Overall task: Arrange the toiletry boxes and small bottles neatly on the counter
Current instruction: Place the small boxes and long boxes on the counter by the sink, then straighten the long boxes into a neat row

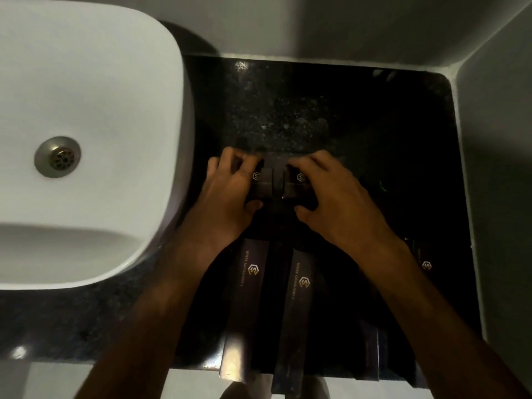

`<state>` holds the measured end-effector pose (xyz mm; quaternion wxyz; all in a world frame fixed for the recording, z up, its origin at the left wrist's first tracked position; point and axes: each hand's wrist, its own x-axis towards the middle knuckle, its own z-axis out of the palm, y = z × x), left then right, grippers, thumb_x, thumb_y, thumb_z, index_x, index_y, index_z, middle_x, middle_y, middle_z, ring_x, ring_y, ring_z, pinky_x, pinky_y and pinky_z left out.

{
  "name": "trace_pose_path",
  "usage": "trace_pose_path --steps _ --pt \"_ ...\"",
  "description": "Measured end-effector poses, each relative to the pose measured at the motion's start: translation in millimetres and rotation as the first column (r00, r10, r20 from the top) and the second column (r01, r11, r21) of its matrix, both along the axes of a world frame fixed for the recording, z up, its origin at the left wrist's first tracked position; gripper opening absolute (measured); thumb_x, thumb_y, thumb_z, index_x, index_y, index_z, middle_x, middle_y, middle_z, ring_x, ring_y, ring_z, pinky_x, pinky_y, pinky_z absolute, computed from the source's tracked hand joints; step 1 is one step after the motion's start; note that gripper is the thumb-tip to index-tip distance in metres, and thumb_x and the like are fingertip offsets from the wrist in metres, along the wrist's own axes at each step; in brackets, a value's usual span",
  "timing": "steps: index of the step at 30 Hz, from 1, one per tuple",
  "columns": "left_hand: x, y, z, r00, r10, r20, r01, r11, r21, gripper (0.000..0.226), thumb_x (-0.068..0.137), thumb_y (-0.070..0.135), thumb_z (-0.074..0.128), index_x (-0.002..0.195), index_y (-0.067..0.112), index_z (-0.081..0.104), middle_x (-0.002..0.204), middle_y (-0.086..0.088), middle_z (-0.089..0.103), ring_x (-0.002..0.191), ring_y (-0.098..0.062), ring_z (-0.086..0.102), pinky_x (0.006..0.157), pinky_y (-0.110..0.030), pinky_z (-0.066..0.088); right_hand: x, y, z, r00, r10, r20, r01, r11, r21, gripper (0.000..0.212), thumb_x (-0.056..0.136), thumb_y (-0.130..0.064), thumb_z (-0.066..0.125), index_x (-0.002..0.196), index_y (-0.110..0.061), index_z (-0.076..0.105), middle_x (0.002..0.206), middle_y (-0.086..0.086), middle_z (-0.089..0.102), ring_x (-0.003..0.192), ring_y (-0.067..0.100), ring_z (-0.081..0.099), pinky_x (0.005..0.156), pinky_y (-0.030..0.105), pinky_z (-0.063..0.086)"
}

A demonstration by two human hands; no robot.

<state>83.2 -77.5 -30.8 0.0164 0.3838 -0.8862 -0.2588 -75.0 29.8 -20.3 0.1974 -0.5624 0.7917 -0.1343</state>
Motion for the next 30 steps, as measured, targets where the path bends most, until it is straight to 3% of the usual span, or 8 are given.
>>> trace_pose_path --steps 2,5,7,9,12,15,24,30 --pt "7 10 10 0.997 0.026 -0.067 -0.026 1.000 0.001 0.086 0.076 0.018 0.076 0.150 0.026 0.031 0.145 -0.004 0.031 0.122 -0.025 0.033 0.106 -0.030 0.034 8 15 18 0.999 -0.042 -0.019 0.041 0.999 -0.036 0.081 0.072 -0.025 0.078 0.142 -0.028 0.038 0.145 -0.002 0.032 0.126 0.014 0.040 0.091 0.025 0.043" --pt "38 48 31 0.973 0.129 -0.193 -0.121 0.991 0.049 0.073 0.086 0.020 0.067 0.150 0.029 0.033 0.148 0.001 0.032 0.128 -0.011 0.033 0.107 -0.011 0.023 38 62 44 0.984 -0.167 0.055 0.173 0.977 -0.129 0.069 0.078 -0.028 0.072 0.140 -0.027 0.043 0.142 -0.001 0.039 0.117 0.005 0.041 0.088 0.013 0.037" --pt "72 87 35 0.977 0.116 -0.181 -0.101 0.991 0.092 0.065 0.089 0.030 0.062 0.148 0.031 0.036 0.148 0.000 0.034 0.130 -0.012 0.037 0.109 -0.020 0.033 68 103 48 0.977 -0.172 0.124 0.180 0.982 -0.061 0.065 0.076 -0.036 0.073 0.135 -0.031 0.047 0.135 -0.005 0.044 0.105 0.003 0.049 0.077 0.009 0.038" --pt "103 122 29 0.994 0.062 -0.085 -0.055 0.995 0.081 0.068 0.084 0.040 0.057 0.148 0.030 0.038 0.150 -0.002 0.035 0.128 -0.027 0.043 0.099 -0.045 0.049 90 133 36 0.985 -0.134 0.112 0.127 0.990 0.068 0.075 0.064 -0.045 0.081 0.131 -0.029 0.050 0.131 -0.004 0.048 0.097 0.005 0.055 0.072 0.011 0.042" --pt "127 148 13 1.000 0.026 0.016 -0.028 0.992 0.127 0.078 0.072 0.043 0.065 0.145 0.032 0.040 0.152 -0.006 0.036 0.119 -0.044 0.048 0.081 -0.062 0.054 105 155 6 0.985 -0.122 0.123 0.096 0.976 0.198 0.094 0.050 -0.041 0.091 0.133 -0.019 0.050 0.133 0.006 0.046 0.099 0.017 0.063 0.075 0.026 0.050" --pt "131 152 7 0.998 -0.012 0.057 0.005 0.993 0.116 0.096 0.058 0.026 0.088 0.143 0.028 0.044 0.151 -0.010 0.037 0.117 -0.047 0.048 0.082 -0.062 0.053 108 157 -6 0.979 -0.141 0.146 0.114 0.977 0.181 0.092 0.061 -0.030 0.088 0.139 -0.023 0.040 0.142 0.004 0.034 0.111 0.028 0.060 0.083 0.034 0.050" --pt "126 148 1 0.999 0.020 0.026 -0.022 0.996 0.091 0.086 0.068 0.030 0.081 0.146 0.024 0.044 0.151 -0.012 0.037 0.117 -0.039 0.046 0.087 -0.054 0.053 102 145 -5 0.973 -0.148 0.177 0.128 0.985 0.116 0.082 0.073 -0.023 0.080 0.143 -0.028 0.039 0.147 0.002 0.037 0.119 0.026 0.055 0.091 0.028 0.044" --pt "129 149 -2 1.000 0.016 0.014 -0.016 0.998 0.066 0.088 0.066 0.033 0.084 0.144 0.023 0.045 0.151 -0.012 0.037 0.118 -0.040 0.046 0.091 -0.051 0.049 96 147 -5 0.978 -0.111 0.175 0.092 0.989 0.114 0.081 0.074 -0.022 0.080 0.144 -0.027 0.040 0.147 0.003 0.042 0.119 0.007 0.038 0.094 0.008 0.024"
